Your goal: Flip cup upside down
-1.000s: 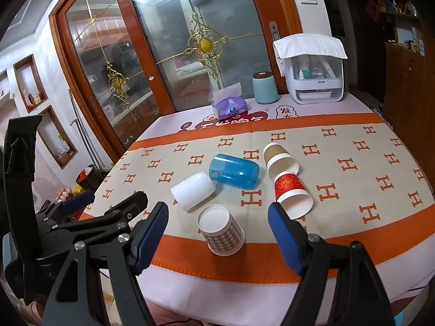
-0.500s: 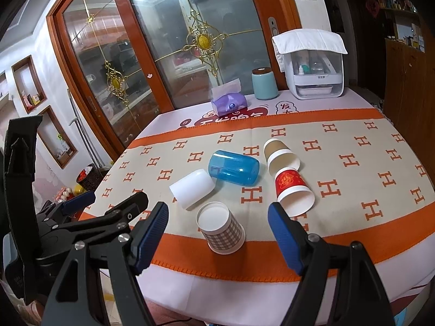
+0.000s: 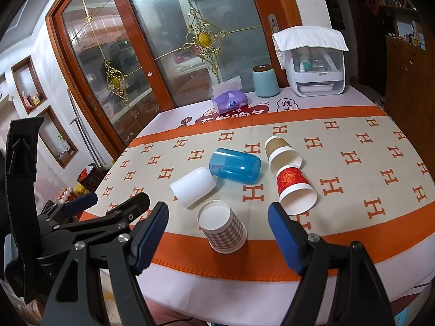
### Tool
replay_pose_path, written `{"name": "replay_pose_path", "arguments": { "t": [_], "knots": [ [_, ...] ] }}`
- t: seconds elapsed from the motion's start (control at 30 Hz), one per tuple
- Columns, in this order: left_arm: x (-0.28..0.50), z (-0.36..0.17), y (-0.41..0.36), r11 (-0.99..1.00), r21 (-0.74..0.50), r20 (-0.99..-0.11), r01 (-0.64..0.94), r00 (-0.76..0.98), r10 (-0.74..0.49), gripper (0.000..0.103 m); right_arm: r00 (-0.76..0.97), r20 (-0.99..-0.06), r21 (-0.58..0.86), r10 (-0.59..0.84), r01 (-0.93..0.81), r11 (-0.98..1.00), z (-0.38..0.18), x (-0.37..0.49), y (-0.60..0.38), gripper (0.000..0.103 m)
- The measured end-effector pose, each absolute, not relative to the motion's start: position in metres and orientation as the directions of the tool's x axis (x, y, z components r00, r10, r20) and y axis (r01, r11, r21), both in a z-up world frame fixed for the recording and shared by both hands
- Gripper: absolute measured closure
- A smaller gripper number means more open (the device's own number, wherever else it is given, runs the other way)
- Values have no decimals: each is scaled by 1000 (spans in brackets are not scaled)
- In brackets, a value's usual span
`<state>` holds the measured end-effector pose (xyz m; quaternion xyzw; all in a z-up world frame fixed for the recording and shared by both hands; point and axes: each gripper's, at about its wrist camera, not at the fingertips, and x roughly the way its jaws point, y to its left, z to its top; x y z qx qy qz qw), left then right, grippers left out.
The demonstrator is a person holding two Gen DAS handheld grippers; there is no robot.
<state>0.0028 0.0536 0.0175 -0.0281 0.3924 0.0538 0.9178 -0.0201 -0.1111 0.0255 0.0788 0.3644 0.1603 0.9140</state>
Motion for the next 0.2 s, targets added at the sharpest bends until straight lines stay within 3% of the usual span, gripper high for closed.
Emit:
{"name": "replay_pose_path", "arguments": {
  "t": [0.2],
  "knots": [
    [4,15,55,993,-19,-735,-118,675,66,1,679,-645,264,351,-234,936,24,-19,-111,27]
  ]
}}
